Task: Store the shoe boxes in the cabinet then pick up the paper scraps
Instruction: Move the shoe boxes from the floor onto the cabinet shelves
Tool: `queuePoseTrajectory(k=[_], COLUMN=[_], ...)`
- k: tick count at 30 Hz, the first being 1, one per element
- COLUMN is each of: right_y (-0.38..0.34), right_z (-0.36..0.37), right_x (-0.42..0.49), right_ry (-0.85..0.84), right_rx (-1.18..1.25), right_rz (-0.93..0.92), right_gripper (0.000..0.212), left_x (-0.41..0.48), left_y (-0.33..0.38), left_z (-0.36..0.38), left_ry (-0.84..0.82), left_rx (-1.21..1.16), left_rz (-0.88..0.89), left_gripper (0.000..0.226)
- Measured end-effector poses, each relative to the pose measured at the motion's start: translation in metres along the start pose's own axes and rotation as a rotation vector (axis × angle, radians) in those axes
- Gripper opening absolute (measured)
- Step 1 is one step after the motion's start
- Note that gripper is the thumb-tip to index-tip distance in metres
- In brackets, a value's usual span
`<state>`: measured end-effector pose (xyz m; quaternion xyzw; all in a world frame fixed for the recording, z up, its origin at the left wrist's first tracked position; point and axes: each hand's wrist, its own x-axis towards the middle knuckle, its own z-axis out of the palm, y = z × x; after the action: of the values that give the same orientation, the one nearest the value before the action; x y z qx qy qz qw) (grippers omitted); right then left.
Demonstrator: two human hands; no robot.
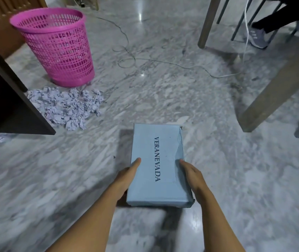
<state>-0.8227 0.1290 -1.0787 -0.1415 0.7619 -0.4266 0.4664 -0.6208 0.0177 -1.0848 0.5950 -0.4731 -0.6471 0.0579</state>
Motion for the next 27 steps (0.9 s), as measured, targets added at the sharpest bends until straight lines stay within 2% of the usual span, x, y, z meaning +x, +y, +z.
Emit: queuePoseTrajectory(k=[3, 6, 11, 16, 22, 24, 26, 27], right_y=[0.004, 0.005, -0.016, -0.068, -0.135, -0.153, -0.175, -0.187], right_z=[0.006, 0.008, 0.002, 0.000, 0.020, 0.036, 0.058, 0.070], right_x=[-0.003, -0.004, -0.003, -0.017, -0.048, -0.058, -0.074, -0.084], right_ry=[-0.097, -0.170, -0.321, -0.322, -0.500, -0.562, -0.625, -0.661], right_rx=[0.050, 0.121, 0.151, 0.160, 0.146, 0.112, 0.052, 0.016], right_rz=[0.012, -0.015, -0.095, -0.204, -0.242, -0.250, -0.263, -0.272], right_gripper=[0.034, 0.035, 0.035, 0.029, 0.018, 0.020, 0.022, 0.021], left_x=[0.011, 0.020, -0.013, -0.036, -0.095, -0.121, -0.153, -0.169], left_y=[-0.006, -0.012, 0.021, 0.047, 0.087, 0.095, 0.099, 0.099], left_z=[-0.004, -0.013, -0.017, -0.035, -0.103, -0.130, -0.161, -0.177], left_ry=[-0.036, -0.072, -0.137, -0.101, 0.033, 0.091, 0.205, 0.269], left_rx=[-0.016, -0.028, -0.151, -0.301, -0.328, -0.282, -0.228, -0.209], left_rz=[0.034, 0.056, 0.071, 0.119, 0.261, 0.289, 0.338, 0.361], left_gripper=[0.077, 0.080, 0.043, 0.047, 0.045, 0.035, 0.028, 0.034])
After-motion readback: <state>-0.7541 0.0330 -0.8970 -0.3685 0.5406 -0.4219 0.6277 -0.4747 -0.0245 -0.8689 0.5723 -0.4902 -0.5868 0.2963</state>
